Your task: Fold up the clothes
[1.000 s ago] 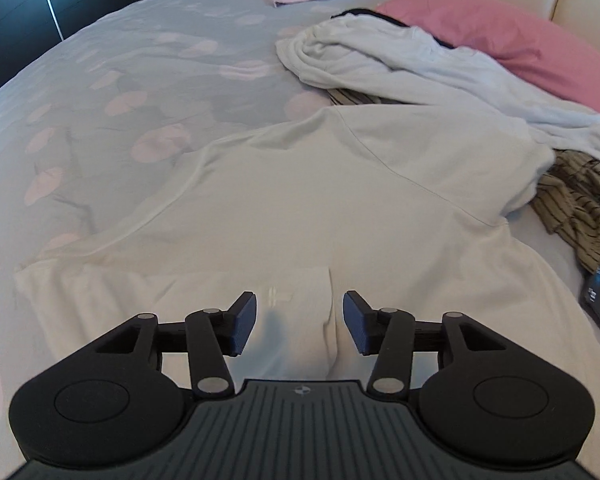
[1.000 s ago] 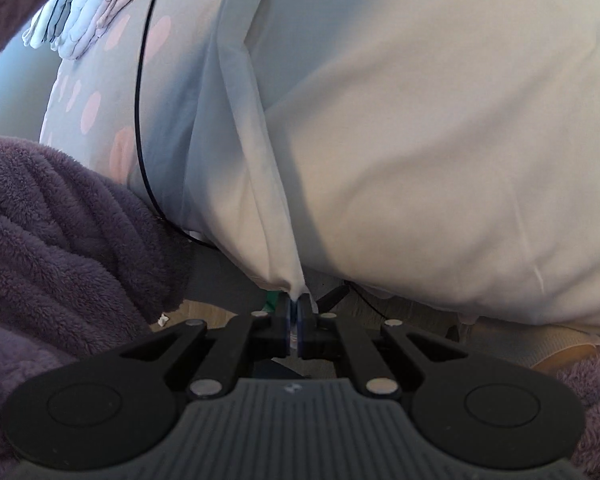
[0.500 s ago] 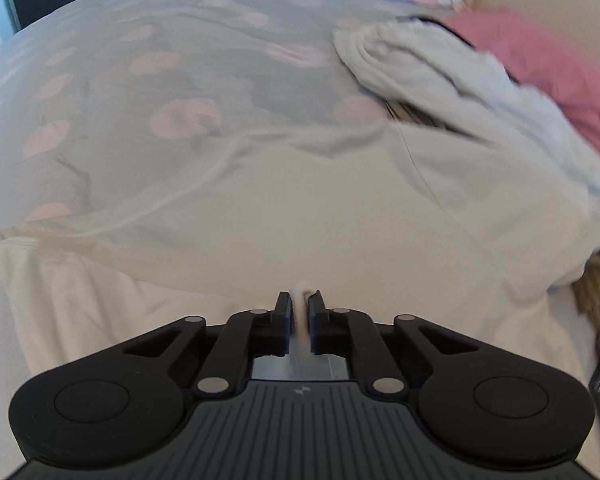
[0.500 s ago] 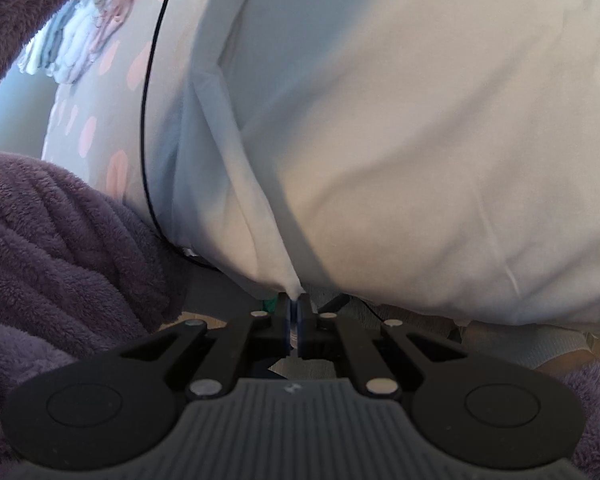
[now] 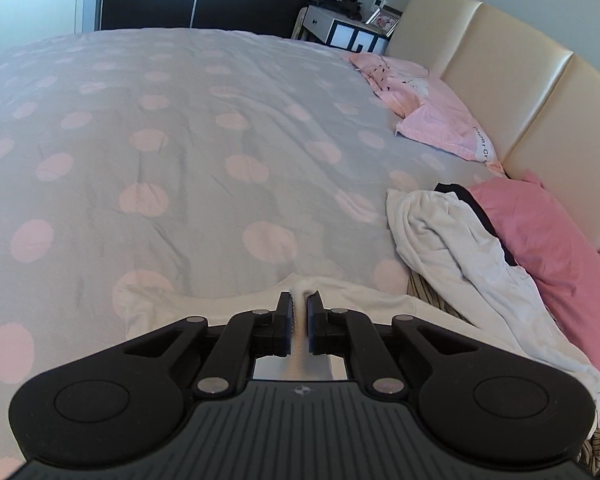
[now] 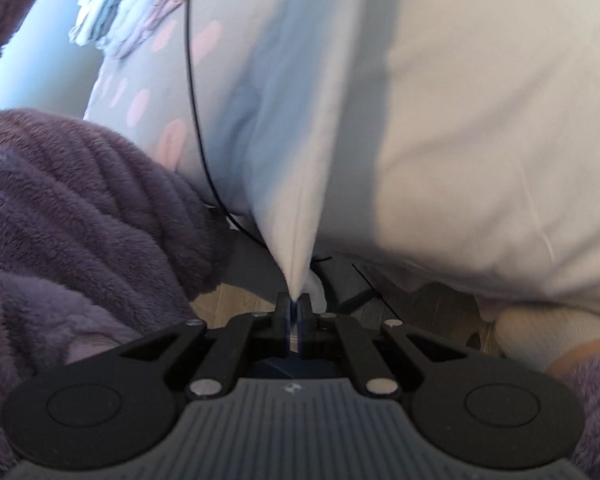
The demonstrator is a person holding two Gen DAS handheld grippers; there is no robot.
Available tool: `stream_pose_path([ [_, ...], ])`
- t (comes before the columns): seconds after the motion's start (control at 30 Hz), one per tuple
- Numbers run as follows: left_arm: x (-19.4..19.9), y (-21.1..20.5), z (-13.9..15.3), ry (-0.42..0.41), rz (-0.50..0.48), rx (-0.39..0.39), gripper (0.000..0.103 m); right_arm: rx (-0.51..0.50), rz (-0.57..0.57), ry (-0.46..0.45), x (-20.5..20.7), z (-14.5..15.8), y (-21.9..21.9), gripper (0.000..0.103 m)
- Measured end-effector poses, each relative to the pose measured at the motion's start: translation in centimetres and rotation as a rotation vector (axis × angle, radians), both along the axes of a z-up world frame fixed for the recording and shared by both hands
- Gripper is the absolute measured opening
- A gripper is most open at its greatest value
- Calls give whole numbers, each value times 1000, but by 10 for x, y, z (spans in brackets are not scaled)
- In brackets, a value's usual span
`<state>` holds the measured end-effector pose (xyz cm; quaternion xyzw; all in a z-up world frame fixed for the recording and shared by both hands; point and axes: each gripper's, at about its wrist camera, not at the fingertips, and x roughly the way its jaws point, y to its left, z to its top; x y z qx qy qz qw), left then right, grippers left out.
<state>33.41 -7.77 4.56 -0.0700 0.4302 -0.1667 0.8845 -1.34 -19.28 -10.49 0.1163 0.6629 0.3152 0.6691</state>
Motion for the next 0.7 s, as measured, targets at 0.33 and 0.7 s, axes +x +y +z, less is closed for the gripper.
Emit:
stream_pose_path([
  [0.33,6,-51,-33,38,-59,22,5,-55,-35,49,5,-20,-15,3],
  [0.7,8,-89,-73,90,-144,14,6,-99,-75,109,6,-44,-27,3],
])
